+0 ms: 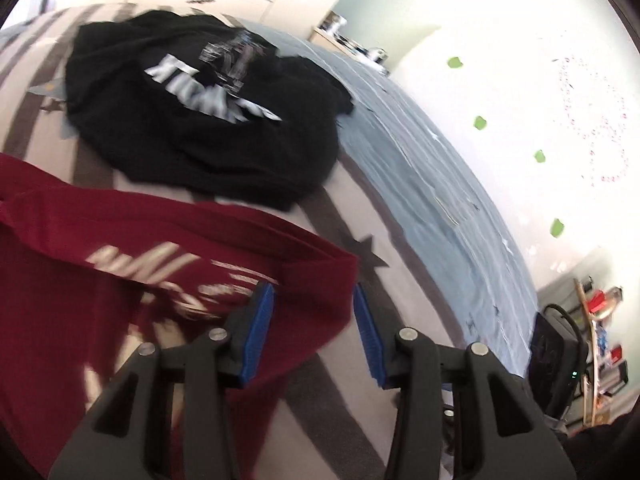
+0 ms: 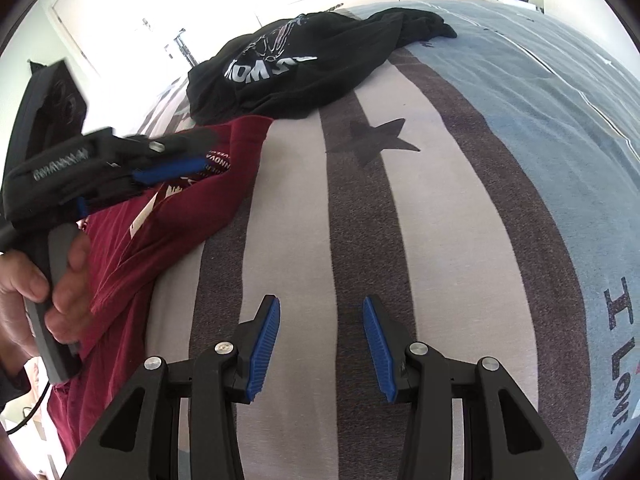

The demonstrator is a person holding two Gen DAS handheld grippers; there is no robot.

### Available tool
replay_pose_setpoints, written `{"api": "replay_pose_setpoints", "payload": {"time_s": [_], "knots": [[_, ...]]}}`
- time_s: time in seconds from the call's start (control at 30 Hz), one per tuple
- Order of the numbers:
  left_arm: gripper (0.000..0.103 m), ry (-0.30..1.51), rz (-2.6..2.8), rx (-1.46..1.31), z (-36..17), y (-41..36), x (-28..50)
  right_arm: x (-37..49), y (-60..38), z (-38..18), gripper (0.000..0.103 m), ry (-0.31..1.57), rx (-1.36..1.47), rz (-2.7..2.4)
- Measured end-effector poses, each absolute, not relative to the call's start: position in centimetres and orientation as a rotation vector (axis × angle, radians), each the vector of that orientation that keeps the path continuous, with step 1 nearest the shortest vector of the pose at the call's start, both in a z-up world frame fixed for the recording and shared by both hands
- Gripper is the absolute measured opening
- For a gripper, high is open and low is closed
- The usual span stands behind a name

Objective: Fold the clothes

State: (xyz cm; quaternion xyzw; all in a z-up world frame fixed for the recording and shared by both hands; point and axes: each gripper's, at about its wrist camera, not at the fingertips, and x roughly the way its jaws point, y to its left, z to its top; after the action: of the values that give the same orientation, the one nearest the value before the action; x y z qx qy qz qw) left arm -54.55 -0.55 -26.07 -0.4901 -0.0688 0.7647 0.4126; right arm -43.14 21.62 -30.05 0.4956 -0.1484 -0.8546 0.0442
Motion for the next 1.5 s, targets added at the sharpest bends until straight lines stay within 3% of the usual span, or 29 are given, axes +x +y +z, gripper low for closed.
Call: {"api": "replay_pose_setpoints", "payload": {"time_s": [0.27,0.47,0.7,0.73,0.77,0.87,1.23,1.5], "knots": [[0.034,0.086,1.908,-1.268,-28.5,3.5,-53.2,-43.2,21.9,-30.1,0.04,-0.458,1.512,-2.616],[0.034,0.003,1.918,-1.312,-29.2,4.3,-54.3,-43.1,22.3,-30.0,0.04,-0.467,1.503,-2.622],[0.033,0.047,1.908,-1.3,-29.3,5.9,-54.6,-42.7,22.7,-30.0,0.04,-0.494,1.497,-2.624],[0.027,0.053,1.91,-1.3,-29.2,6.0,-54.5,-42.6,22.7,-30.0,0.04,-0.496,1.497,-2.624],[0.008,0.053,1.914,-1.296,-29.0,5.9,-54.4,-42.6,22.7,-30.0,0.04,-0.497,1.498,-2.624],[0.007,0.012,1.941,-1.26,-27.7,4.9,-54.0,-42.5,22.8,-29.9,0.04,-0.498,1.501,-2.625],[0.006,-0.121,2.119,-1.107,-18.9,-7.8,-54.7,-44.4,21.7,-27.9,0.04,-0.535,1.448,-2.634],[0.006,-0.09,2.205,-1.205,-20.4,-17.9,-54.5,-51.6,17.8,-24.3,0.04,-0.521,1.312,-2.603]]}}
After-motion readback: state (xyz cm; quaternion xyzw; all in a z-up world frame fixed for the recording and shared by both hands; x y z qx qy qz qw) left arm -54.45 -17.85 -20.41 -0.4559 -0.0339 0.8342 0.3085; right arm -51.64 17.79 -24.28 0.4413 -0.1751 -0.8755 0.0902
